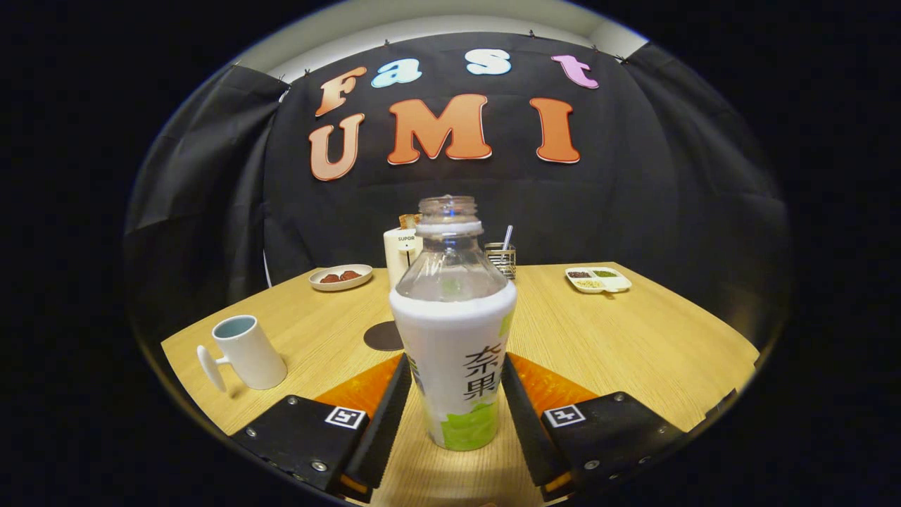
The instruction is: Take the bottle from table, then pour the juice into the cup, finally place the bottle on the coaster
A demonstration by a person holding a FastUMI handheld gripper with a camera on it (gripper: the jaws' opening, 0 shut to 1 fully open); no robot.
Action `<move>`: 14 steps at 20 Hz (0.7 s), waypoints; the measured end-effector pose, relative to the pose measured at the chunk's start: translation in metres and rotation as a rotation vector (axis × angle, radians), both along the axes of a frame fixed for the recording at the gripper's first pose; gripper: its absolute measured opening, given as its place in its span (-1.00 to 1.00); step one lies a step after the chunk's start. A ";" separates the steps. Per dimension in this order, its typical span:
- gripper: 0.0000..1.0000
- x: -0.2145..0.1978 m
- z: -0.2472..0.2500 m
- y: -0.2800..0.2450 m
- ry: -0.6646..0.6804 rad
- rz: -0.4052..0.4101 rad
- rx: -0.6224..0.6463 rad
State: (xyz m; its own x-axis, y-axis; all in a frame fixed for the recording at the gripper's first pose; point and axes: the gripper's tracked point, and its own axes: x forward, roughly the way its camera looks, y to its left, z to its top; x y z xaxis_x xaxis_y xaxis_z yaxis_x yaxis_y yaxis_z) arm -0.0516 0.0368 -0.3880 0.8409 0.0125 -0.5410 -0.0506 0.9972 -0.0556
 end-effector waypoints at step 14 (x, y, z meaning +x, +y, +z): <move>0.19 0.034 0.031 0.071 -0.141 0.235 -0.424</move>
